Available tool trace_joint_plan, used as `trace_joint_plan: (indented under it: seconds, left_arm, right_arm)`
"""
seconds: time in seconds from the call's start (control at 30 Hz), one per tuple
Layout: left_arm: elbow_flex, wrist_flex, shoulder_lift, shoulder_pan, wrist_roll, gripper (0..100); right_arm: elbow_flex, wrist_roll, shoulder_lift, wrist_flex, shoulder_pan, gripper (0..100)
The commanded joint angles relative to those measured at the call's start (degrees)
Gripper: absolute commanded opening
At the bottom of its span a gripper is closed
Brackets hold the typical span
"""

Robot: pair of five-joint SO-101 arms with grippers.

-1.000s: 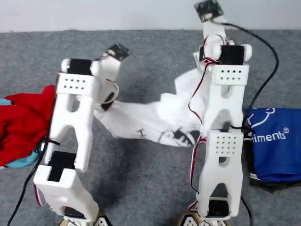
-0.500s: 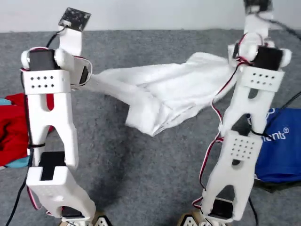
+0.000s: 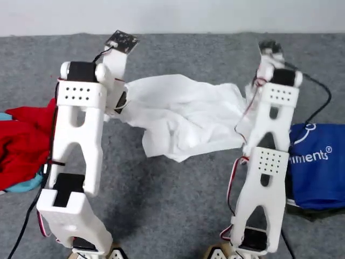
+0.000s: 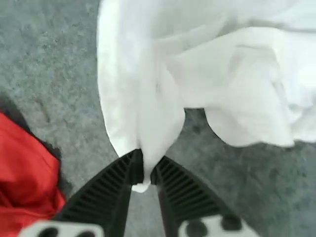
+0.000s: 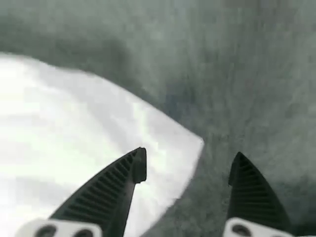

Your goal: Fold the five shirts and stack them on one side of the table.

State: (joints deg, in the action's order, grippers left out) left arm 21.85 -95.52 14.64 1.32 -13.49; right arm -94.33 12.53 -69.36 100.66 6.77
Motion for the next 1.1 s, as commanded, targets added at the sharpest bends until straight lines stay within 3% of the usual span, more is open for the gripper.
trace_joint_plan:
  seconds: [0.0,0.17,0.33,0.5,0.83,1.07]
  left_arm:
    - [-0.84,5.01,-0.35,-1.32,0.53,1]
    - [-3.91,10.20,-0.35,-4.84,0.62,1]
    - [-12.53,17.49,-0.35,-6.68,0.70,1]
    - [-17.63,20.31,-0.44,-6.86,0.79,1]
    - [-17.63,19.96,-0.44,-6.51,0.79,1]
    - [-17.63,19.96,-0.44,-6.51,0.79,1]
  right_arm:
    - [0.18,-0.88,15.08,2.51,-6.81,27.4]
    - [16.70,-2.20,29.85,2.51,-16.13,27.3]
    - [44.31,-2.81,41.71,2.24,-30.20,26.6]
    - [62.77,-2.90,46.64,1.01,-42.59,10.0]
    - [70.07,-5.36,38.55,-8.66,-43.30,21.7]
    - [69.89,-5.36,35.38,-17.80,-43.12,9.5]
